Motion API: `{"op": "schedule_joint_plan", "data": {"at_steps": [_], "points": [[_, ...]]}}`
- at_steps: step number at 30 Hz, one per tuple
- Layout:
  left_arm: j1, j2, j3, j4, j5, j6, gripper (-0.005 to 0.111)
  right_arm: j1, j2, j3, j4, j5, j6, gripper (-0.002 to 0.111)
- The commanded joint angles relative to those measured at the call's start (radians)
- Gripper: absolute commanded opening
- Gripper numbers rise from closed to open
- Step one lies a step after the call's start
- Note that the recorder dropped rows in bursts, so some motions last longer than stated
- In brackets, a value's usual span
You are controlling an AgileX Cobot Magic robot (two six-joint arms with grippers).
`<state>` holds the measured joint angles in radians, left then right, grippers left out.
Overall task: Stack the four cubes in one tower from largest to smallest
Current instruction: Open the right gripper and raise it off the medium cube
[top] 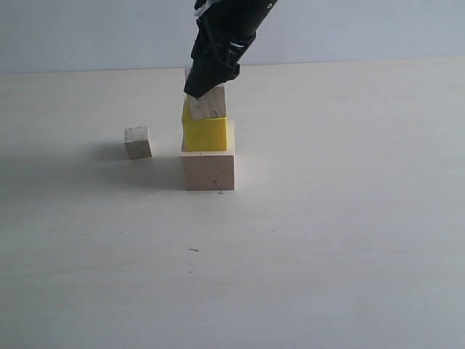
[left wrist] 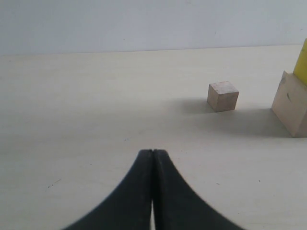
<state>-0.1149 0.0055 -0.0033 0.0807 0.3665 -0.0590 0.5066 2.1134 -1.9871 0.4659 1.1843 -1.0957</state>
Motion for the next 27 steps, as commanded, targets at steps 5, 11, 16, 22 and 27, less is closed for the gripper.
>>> {"op": "schedule_joint_plan", "data": {"at_steps": [5,11,16,22,27], "points": [[-0.006,-0.006,0.003,-0.008,-0.008,0.0,0.0,-0.003,0.024,-0.004,0.021,-0.007,-0.003,0.064],[-0.006,-0.006,0.003,-0.008,-0.008,0.0,0.0,-0.003,0.039,-0.004,0.022,-0.041,-0.003,0.064],[-0.006,-0.006,0.003,-0.008,-0.008,0.0,0.0,-0.003,0.039,-0.004,0.022,-0.058,0.018,0.064],[-0.006,-0.006,0.003,-0.008,-0.008,0.0,0.0,-0.003,0.039,-0.004,0.021,-0.062,0.023,0.064],[-0.006,-0.006,0.003,-0.008,-0.008,0.0,0.0,-0.003,0.039,-0.004,0.021,-0.062,0.023,0.064]]}}
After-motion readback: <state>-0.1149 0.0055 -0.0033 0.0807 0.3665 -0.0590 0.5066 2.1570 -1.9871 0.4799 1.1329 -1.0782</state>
